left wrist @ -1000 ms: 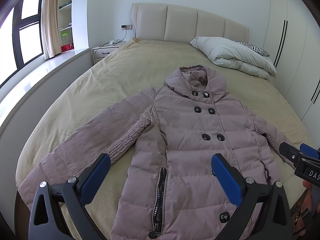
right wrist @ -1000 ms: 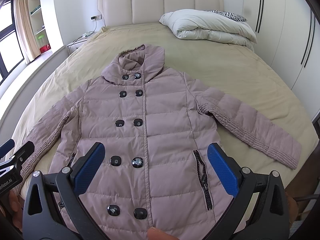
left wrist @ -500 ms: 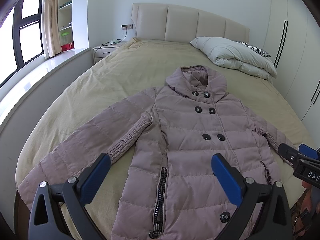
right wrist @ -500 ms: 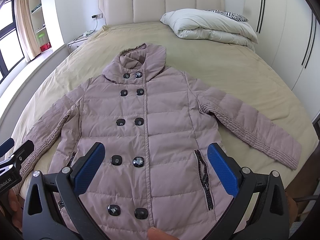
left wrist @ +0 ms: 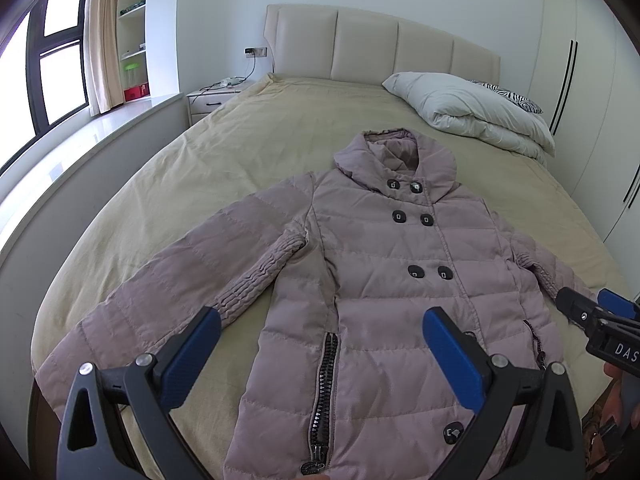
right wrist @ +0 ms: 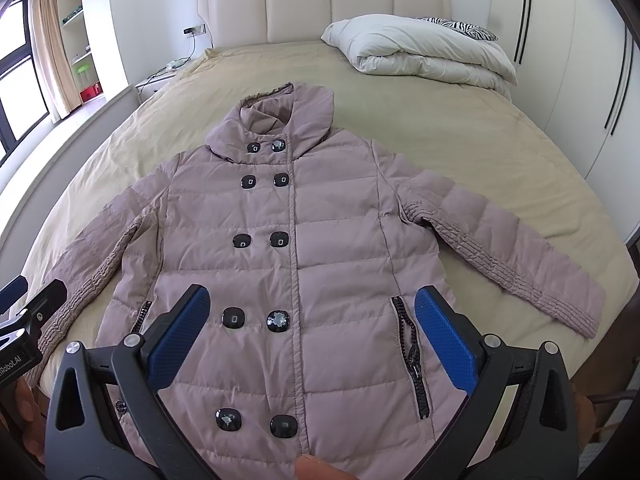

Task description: Fold large clothes

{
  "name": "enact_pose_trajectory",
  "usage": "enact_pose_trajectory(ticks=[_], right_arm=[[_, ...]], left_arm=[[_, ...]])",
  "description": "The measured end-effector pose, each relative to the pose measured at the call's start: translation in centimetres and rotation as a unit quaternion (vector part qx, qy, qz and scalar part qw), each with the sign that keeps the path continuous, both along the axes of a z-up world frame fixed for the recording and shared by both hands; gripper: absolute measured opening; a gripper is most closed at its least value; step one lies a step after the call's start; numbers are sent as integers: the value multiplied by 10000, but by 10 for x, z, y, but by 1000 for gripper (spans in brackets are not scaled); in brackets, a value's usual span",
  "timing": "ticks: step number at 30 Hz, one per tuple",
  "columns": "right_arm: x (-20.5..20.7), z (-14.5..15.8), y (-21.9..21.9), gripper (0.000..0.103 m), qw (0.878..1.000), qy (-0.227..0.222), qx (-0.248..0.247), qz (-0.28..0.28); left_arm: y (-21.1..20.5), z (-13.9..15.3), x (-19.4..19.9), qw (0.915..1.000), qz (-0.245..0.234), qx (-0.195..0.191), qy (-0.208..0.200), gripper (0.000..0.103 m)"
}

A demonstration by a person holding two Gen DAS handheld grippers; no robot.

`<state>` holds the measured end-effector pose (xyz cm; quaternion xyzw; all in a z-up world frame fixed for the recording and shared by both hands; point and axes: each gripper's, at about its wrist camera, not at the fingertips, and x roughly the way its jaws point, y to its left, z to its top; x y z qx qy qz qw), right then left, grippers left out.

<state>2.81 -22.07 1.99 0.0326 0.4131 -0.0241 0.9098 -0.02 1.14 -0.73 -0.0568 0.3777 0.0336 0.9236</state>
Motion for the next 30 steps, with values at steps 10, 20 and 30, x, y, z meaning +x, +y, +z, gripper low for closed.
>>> enact_pose_trajectory(ticks=[10,20,30], right_arm=[[-9,-4,-11,103,9872,-423,1427,580],[2,-69,-14,103,9226,333,3680,1107],[16,-67,56,103,9121,472,3700,1702]], left_arm=[[14,-14,-12,9986,-76,-510,-119,103],[96,-44,-53,9884,595,-1316,-478,103],[241,-150,-154,8210,3187,-4631,-1002,102]])
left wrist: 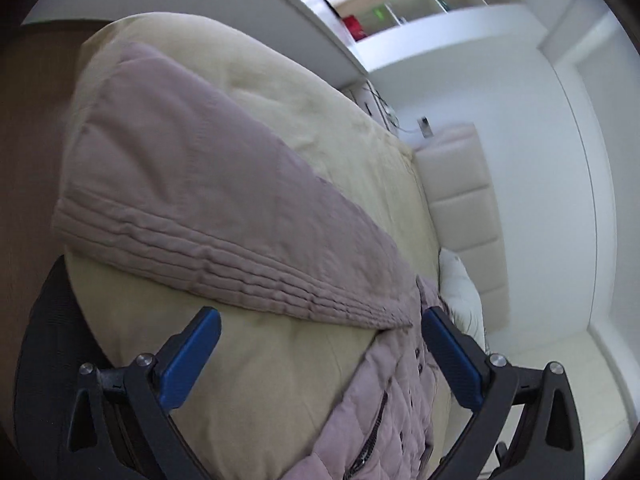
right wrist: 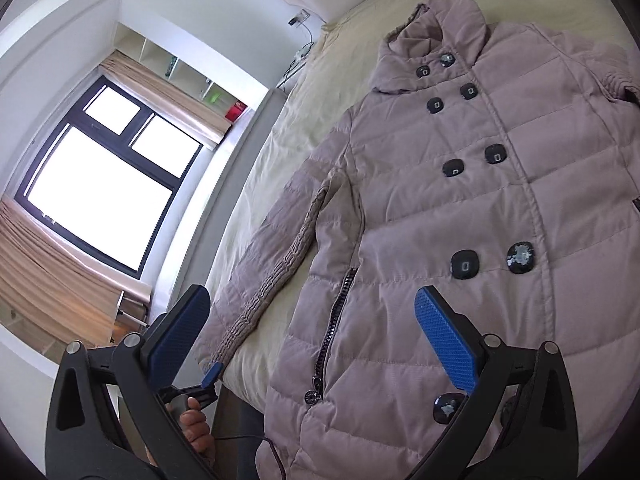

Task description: Fold large clothes

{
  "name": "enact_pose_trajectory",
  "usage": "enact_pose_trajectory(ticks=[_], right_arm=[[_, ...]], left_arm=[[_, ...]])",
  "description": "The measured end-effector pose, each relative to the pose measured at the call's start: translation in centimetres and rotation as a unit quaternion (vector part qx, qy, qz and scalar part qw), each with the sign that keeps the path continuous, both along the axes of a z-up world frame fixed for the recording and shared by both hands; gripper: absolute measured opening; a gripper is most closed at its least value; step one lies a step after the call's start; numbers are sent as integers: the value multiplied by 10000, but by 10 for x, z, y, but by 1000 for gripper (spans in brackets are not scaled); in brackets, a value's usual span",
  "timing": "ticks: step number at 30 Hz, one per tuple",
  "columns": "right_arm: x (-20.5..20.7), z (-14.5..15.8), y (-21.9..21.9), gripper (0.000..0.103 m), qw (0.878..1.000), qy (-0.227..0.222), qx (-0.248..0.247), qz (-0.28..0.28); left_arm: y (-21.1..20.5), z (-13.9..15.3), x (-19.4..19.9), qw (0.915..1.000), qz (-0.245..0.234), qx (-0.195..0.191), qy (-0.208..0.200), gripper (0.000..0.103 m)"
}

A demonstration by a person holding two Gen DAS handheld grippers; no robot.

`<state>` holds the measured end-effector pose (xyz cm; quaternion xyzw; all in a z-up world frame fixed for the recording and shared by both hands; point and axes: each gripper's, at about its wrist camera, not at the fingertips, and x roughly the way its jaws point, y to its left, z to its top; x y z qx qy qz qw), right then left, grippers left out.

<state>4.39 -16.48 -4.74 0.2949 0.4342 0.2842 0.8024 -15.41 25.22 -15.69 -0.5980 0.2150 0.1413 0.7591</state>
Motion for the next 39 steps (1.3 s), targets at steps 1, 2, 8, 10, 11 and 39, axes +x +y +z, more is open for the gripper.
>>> enact_pose_trajectory(ticks=[1,2,8,10,11,39], right_arm=[[-1,2,4,103,10000,11,4,23],[0,1,7,103,10000,20,-12,35],[-3,4,8,103,10000,-37,-71,-30],[-3,6,5,103,9999,-42,-93,-82],[-2,6,2,103,9999,-37,-83,-113],[58,4,-23,88,9998,97,-159,-81]], left_arm=[[5,-8,-5,9996,200,-187,27,101],[8,-15,-9,9987,378,-330,29,101],[11,-31,-13,9951,817,-552,-18,97],[14,-44,-19,9921,985,-776,-101,93],[15,-48,-21,9894,1095,-934,-171,91],[-153,72,160,7782,-2127,5861,755,12]])
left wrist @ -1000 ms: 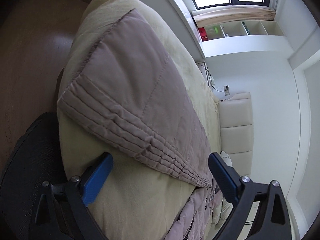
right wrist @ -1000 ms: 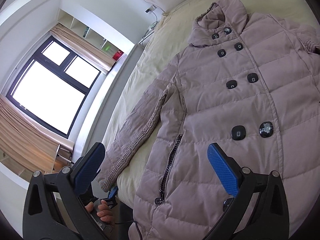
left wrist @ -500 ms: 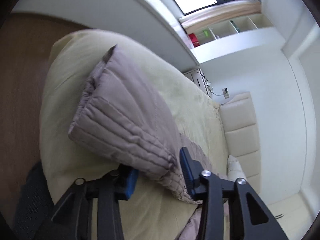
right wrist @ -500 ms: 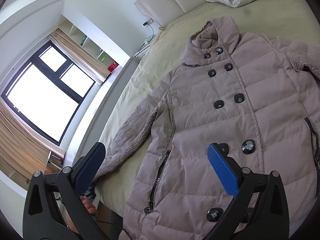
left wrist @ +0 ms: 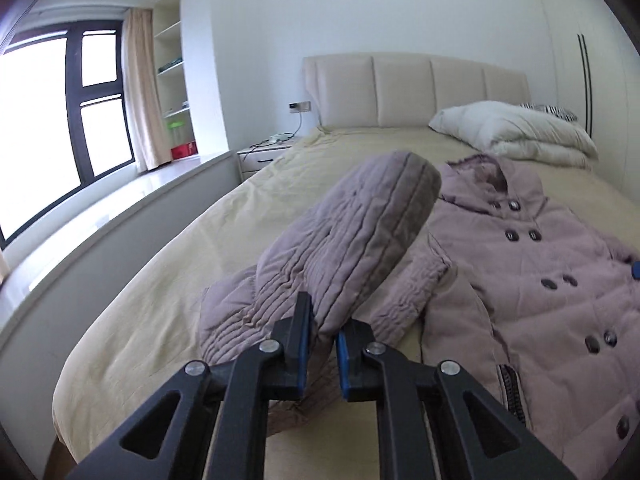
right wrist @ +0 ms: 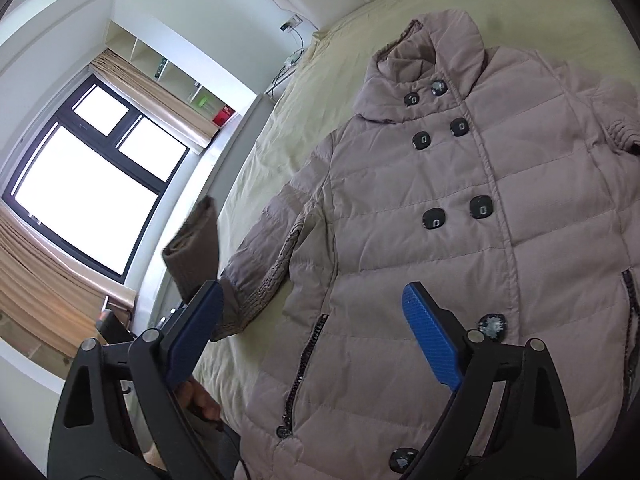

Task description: Fold large clothes

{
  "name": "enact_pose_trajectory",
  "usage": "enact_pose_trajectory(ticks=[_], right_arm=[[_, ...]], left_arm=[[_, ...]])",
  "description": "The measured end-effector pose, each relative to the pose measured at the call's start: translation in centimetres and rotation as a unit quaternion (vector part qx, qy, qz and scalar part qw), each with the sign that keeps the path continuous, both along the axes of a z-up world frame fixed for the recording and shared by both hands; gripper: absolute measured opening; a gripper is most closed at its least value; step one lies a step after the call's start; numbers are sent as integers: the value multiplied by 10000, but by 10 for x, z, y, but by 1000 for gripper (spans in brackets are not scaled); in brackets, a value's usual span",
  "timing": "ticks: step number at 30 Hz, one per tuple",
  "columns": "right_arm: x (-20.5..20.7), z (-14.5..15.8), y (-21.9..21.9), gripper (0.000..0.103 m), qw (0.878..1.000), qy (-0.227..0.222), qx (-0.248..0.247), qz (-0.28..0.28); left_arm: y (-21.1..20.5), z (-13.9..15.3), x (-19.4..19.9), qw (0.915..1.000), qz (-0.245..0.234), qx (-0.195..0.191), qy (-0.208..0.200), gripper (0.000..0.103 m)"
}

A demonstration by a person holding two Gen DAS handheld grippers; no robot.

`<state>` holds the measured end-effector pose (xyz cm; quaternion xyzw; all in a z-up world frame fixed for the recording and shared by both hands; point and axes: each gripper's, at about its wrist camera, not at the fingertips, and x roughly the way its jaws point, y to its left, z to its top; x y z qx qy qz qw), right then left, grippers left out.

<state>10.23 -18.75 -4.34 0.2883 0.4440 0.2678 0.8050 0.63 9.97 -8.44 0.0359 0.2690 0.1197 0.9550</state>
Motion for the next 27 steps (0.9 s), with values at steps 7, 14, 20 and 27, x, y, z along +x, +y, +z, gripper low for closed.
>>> enact_pose_trajectory(ticks=[7,14,20,27], right_arm=[[66,-30,63,82,9854,1089,1014,826],[111,-55,126,76,9653,1784,1474,1206],[130,-56,157,40,9602,1862,1286,1636],[151,-67,170,36,9501,2177,1332,1793]], left_arm=[[-28,-10,-3,9983,-400,428,33,12],[-41,-16,-3,9955,-623,717,43,12],[-37,-20,1,9959,-611,666,54,12],[-41,-20,9,9957,-656,660,38,12]])
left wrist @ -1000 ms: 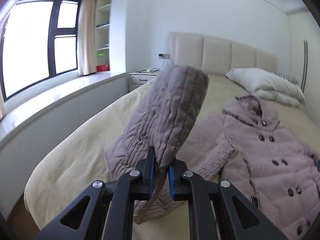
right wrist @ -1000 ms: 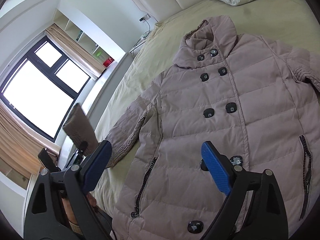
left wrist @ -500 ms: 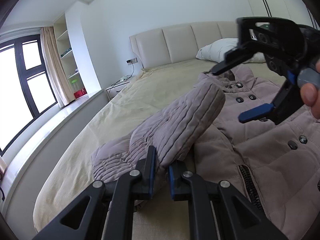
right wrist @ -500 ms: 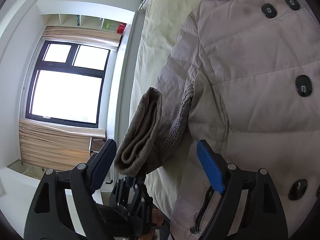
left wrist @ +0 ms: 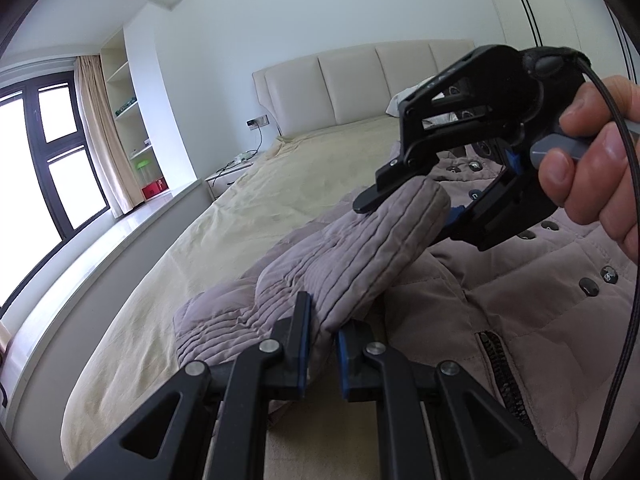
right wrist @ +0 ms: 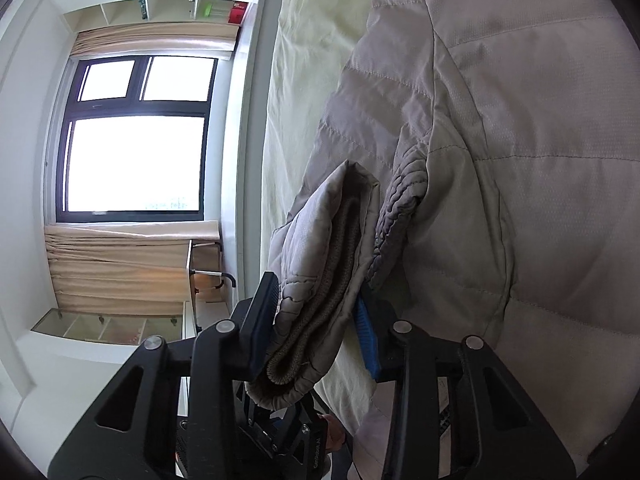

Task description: Fold large clothes

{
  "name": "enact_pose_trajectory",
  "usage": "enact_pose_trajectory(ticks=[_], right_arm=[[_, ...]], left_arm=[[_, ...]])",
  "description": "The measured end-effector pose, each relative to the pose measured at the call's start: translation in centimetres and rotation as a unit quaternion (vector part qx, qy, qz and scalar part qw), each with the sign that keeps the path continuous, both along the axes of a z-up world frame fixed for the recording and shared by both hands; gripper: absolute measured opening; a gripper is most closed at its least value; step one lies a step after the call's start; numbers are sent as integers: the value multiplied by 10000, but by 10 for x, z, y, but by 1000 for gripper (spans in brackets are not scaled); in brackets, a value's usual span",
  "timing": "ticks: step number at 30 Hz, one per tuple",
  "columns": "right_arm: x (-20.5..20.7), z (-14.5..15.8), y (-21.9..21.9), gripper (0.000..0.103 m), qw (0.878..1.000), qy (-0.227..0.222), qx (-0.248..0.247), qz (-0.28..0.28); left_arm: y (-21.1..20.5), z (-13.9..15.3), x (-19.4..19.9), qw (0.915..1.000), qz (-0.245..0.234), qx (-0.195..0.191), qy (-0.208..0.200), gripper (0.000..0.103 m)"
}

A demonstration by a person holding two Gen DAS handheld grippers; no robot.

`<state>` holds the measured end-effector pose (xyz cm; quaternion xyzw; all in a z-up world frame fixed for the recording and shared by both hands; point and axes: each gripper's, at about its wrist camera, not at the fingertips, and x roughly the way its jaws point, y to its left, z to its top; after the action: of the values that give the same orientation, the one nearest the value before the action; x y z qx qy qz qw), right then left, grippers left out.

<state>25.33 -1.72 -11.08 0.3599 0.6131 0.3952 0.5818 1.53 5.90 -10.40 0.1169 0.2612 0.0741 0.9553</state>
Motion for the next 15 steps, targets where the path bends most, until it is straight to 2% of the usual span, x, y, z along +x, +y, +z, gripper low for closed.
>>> enact_pose_trajectory(ticks=[2,3,4,7,9,10,11,13,15], right_arm=[[4,5,3,32,9999,-116,24,75],[4,8,3,24,9996,-254,-44,105],[4,14,5,21,9989,-427,-162,134],[4,39,12,17,9944,-964,-390,181],[6,60,9,16,9902,-1298,-494,126],[10,73,5,16,9879,-1455,-527,48],[14,87,-1,16,9859,-1585,-538,-50],[25,121,-17,16,9810,-1850,-495,-307],[33,160,-44,16,9747,-2122,-408,-576]], left_arm=[[-1,0,1,10000,-1,27,-18,13],[-1,0,2,10000,-3,24,-17,13],[-2,-1,2,10000,-15,20,-22,13],[-3,2,3,9999,9,-64,-116,16],[-3,8,5,9995,78,-246,-208,31],[-1,12,5,9987,168,-375,-296,53],[2,16,5,9974,259,-545,-404,69],[11,24,9,9928,367,-1013,-527,78],[19,26,22,9864,372,-1551,-407,78]])
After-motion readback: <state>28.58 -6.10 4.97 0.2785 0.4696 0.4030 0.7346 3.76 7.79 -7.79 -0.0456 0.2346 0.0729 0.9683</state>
